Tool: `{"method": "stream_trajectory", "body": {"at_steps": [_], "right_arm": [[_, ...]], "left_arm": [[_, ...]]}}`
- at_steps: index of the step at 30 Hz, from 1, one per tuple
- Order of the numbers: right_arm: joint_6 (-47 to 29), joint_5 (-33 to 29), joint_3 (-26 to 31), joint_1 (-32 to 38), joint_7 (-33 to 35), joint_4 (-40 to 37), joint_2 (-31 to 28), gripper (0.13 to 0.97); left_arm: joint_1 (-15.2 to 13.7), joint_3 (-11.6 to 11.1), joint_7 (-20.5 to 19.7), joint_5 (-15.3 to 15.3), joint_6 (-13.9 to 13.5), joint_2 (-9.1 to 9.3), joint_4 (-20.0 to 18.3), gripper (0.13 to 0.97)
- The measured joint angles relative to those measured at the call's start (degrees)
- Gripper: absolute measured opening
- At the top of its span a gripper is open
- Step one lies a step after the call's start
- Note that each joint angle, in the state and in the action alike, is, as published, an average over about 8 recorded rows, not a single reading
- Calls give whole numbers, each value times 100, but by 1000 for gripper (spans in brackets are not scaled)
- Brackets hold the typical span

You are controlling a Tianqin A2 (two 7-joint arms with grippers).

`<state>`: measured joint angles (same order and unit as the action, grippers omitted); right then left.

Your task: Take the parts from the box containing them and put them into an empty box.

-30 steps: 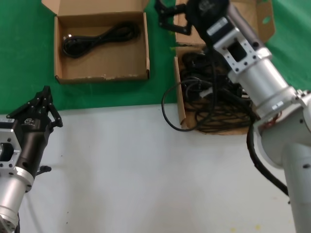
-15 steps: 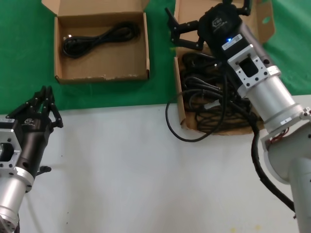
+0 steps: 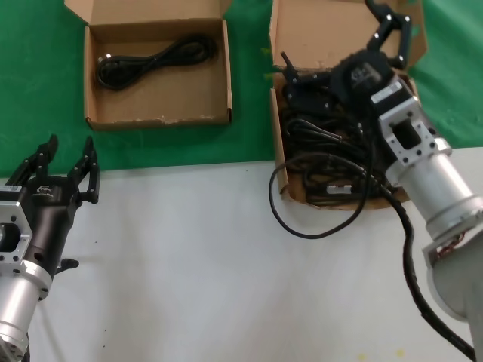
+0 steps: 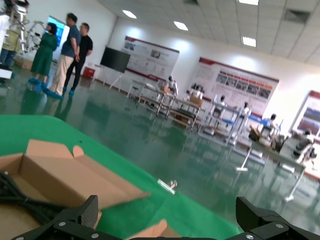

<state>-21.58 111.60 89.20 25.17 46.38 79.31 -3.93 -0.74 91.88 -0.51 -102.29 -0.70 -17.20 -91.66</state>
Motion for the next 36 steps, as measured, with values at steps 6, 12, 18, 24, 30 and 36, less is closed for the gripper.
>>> {"method": "stream_trajectory", "body": {"at_steps": [6, 12, 18, 24, 30, 36], "right_arm": [[219, -86, 25, -254, -471, 126, -134, 966], [438, -172, 50, -510, -942, 251, -268, 966], [657, -258, 75, -766, -1412, 377, -403, 966], [876, -344, 100, -1021, -1882, 502, -538, 966], [1095, -430, 125, -1277, -2353, 627, -672, 966], [1314, -516, 151, -1532, -2823, 753, -807, 966]], "left_arm": [[8, -2, 5, -9, 7, 0, 0, 395], [15, -4, 10, -17, 14, 0, 0, 521], [23, -6, 16, -26, 21, 0, -1, 650], [30, -8, 21, -34, 29, 1, -1, 783], [37, -10, 26, -43, 36, 1, -1, 819], [45, -12, 31, -51, 43, 1, -1, 903]]}}
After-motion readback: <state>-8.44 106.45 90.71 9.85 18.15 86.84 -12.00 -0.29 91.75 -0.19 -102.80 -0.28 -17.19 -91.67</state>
